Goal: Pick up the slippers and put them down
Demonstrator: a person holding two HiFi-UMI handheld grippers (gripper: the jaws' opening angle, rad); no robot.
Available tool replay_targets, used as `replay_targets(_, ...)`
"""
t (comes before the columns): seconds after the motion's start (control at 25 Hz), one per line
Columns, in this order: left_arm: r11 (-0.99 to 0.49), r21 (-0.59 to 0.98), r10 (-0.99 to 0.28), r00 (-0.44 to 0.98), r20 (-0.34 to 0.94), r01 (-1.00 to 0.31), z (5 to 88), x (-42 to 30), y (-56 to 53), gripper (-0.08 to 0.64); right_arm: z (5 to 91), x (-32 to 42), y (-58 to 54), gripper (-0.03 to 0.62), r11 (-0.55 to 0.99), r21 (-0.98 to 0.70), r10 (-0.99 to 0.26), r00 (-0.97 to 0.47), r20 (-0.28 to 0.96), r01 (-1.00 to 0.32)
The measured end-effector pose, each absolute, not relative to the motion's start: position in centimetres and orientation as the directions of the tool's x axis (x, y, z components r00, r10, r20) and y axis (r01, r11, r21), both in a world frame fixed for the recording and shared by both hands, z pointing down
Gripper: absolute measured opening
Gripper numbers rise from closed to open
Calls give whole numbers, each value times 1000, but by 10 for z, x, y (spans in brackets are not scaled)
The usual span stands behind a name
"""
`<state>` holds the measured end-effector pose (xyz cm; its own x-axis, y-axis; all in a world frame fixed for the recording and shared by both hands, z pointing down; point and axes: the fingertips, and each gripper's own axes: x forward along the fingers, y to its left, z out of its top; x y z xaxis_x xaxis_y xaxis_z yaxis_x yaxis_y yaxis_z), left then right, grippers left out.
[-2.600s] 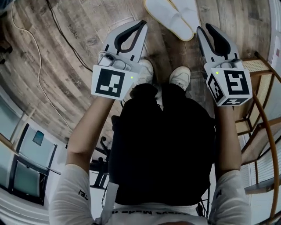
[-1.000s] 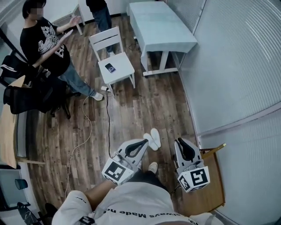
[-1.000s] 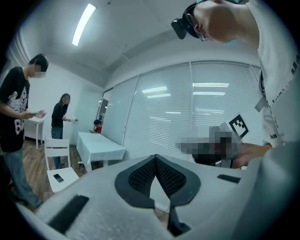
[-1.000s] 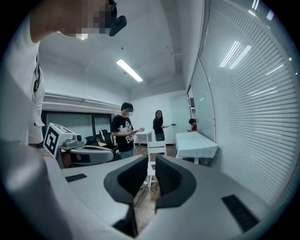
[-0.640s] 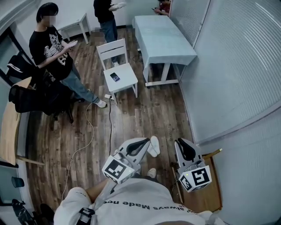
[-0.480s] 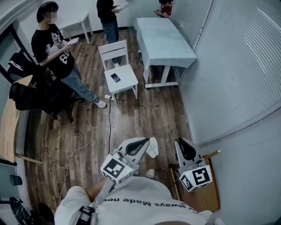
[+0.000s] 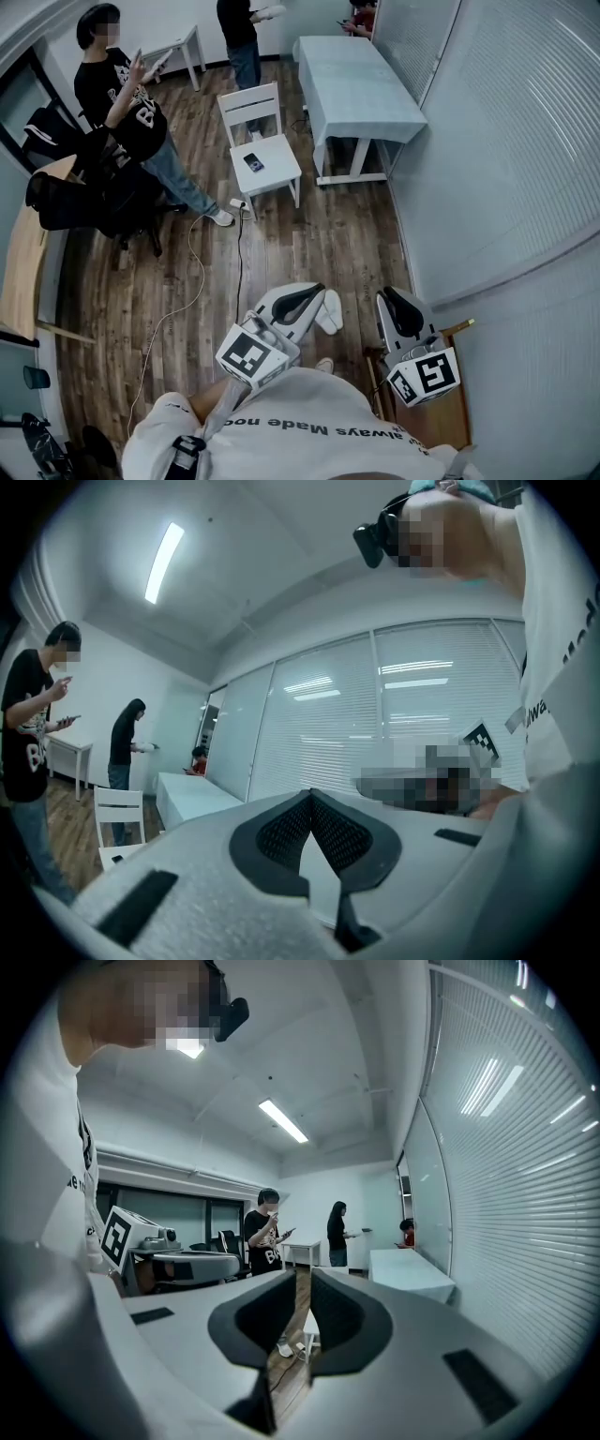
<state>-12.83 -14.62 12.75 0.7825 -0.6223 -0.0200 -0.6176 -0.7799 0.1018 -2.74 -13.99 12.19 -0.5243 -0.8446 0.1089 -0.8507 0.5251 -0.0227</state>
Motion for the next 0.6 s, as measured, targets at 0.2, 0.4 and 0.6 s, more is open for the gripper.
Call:
replay_targets(0.2,-779,107,-623,782,-21,-618,122,-127,-149,11,118,-31,-145,51,532,-30,-840,-533,100,-846)
replay_targets(0.4,-787,102,-615,788,-37,-609,120,-125,-149,11,113,-33,-146,51,525,-26,-846,-525,92,-851)
replay_targets(0.6,-785,96,-617,786,-40,-612,127,-128,-147,11,121,-32,-141,51,516,-28,-851,-516,95,-856)
